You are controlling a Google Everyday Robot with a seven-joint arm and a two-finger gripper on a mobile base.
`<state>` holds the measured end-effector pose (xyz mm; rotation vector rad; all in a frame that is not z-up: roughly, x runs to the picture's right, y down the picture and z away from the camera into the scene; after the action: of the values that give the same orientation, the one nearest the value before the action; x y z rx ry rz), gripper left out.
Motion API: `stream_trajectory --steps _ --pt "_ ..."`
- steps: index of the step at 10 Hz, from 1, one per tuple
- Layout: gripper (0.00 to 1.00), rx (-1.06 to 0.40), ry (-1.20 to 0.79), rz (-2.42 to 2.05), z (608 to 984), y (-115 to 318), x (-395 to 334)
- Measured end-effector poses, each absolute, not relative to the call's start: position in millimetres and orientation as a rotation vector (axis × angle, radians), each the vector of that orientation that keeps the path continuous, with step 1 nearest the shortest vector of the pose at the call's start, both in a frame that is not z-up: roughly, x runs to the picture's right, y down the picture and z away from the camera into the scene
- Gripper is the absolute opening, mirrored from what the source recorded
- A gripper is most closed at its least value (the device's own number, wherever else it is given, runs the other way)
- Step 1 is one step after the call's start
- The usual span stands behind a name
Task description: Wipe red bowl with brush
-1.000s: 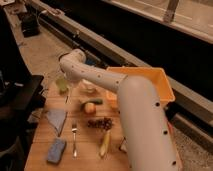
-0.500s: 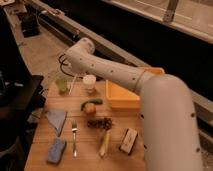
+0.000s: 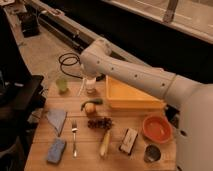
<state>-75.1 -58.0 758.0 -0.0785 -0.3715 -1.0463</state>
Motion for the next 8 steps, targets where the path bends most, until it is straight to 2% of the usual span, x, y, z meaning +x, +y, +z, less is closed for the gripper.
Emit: stream_trajectory --steps 4,8 --pt "0.0 -0.149 -0.364 -0.911 722 -13 -40" --pt "0.0 -0.249 -0.328 -0.709 686 58 6"
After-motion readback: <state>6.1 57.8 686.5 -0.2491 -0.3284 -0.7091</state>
